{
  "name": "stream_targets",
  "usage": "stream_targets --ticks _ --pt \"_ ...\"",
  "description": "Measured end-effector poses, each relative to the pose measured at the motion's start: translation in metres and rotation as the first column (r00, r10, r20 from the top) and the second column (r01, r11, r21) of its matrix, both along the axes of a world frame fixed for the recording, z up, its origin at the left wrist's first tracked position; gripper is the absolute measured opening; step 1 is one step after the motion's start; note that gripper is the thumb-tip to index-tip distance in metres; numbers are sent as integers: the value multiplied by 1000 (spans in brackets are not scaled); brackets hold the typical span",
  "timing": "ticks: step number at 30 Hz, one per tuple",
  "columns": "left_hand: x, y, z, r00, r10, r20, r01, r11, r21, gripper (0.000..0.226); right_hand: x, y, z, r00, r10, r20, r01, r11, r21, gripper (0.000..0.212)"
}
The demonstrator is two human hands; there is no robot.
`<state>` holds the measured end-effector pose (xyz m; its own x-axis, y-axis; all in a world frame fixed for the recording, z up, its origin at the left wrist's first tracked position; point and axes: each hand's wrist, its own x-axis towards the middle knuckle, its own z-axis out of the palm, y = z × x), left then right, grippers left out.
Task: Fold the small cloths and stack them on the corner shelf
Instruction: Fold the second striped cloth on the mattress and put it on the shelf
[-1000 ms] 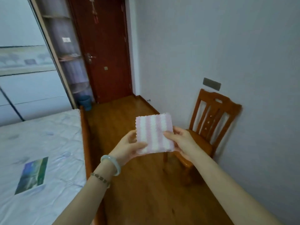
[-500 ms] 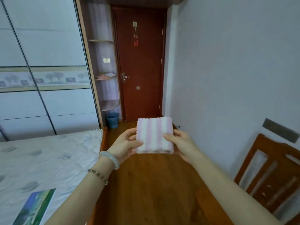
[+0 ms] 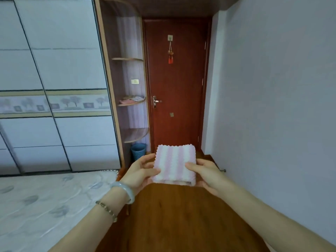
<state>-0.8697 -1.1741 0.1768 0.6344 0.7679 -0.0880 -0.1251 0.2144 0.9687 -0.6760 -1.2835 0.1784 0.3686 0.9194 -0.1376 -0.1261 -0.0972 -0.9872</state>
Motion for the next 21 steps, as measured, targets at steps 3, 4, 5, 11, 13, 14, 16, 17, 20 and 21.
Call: stream_targets --ticks 3,4,5,11,13,14,16,17,20,21 --pt "39 40 11 999 47 24 -47 999 21 57 48 48 14 997 67 32 -67 998 -13 25" --pt "49 53 13 998 56 27 -57 998 29 56 61 65 19 995 92 24 -92 996 -14 25" --pt "57 63 16 997 66 26 -67 997 34 55 72 78 21 993 115 18 -115 993 -17 26" --pt "97 144 15 992 93 83 -97 994 40 57 122 171 20 969 248 21 -247 969 -26 24" --pt "110 177 10 988 110 106 -113 993 29 59 137 210 17 967 252 26 -252 968 -21 22" --pt "117 196 8 987 119 109 -122 992 21 62 144 231 16 968 250 31 -249 968 -11 21" --pt "134 237 5 986 124 109 -126 992 14 67 161 277 14 968 246 43 -246 969 -1 22" --pt "142 260 4 986 124 111 -126 992 14 68 169 300 14 967 249 46 -250 968 6 22" --pt "167 328 8 989 119 92 -120 993 8 66 195 369 17 969 242 47 -242 970 0 25" --pt "176 353 11 990 108 90 -110 994 10 67 205 394 22 970 241 39 -242 970 2 25"
